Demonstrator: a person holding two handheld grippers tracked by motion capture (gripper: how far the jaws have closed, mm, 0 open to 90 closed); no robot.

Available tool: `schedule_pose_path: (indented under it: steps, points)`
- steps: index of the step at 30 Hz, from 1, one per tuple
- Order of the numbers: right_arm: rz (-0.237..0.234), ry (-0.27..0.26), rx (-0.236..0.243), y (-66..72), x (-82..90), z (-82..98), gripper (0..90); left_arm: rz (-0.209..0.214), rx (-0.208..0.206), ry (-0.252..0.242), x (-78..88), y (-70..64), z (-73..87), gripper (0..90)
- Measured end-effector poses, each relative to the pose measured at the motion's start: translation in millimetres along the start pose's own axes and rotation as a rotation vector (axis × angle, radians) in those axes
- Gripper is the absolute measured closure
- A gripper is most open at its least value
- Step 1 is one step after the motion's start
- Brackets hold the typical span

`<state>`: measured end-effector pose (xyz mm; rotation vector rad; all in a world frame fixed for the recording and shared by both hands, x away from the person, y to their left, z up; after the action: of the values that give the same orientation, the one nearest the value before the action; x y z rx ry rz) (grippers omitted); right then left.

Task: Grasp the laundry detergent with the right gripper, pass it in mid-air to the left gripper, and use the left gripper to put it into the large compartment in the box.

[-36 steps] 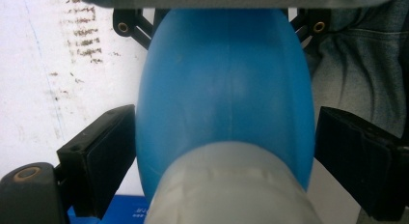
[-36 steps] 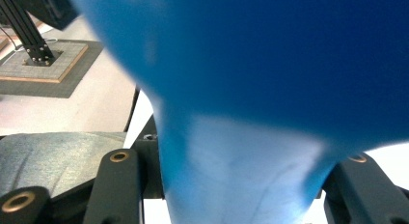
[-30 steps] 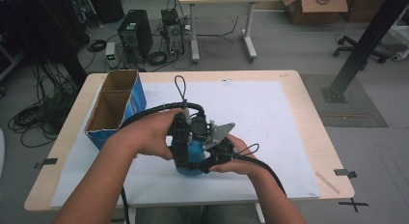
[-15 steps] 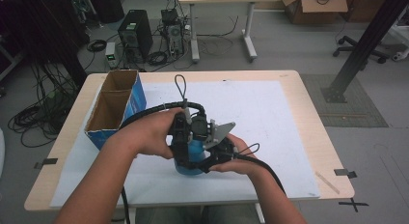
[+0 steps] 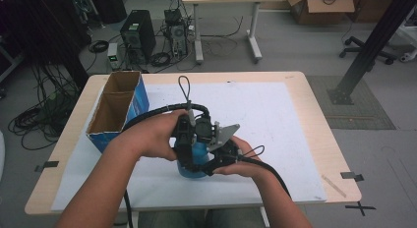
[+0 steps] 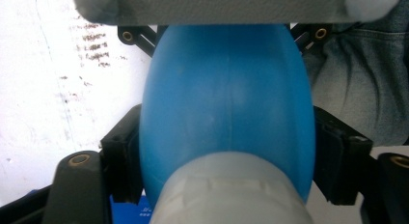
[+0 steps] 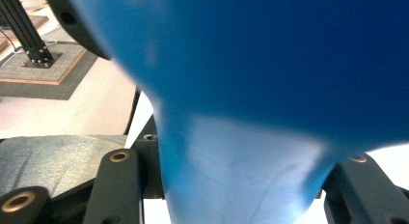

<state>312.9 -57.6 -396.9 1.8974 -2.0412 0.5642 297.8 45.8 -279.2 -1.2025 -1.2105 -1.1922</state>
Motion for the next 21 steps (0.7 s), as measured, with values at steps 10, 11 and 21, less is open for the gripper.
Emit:
schedule_pose_path:
  steps: [10, 11, 21]
  points:
    - [-0.005, -0.002, -0.007, 2.0, -0.4, -1.2, 45.3, -0.022, -0.009, 0.005, -0.8, 0.2, 1.9, 37.7]
    - [-0.003, -0.001, -0.006, 1.9, -0.6, -1.1, 45.3, -0.026, -0.012, 0.005, -0.9, 0.1, 1.8, 37.8]
    - [0.007, 0.003, 0.001, 1.8, -0.6, -1.0, 45.4, -0.026, -0.002, 0.019, -1.2, -0.3, 0.6, 38.7]
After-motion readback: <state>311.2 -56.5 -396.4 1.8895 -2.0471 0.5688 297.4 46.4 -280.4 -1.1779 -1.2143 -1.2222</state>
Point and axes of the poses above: each handheld gripper's, and its own axes: x roughly backward along the jaws, z roughly out of its underside, y roughly to its left, the point moved 1 cm from there along -x, roughly forward along the jaws, and after that the axes turned 5 degrees about z, right-handed, at the moved point
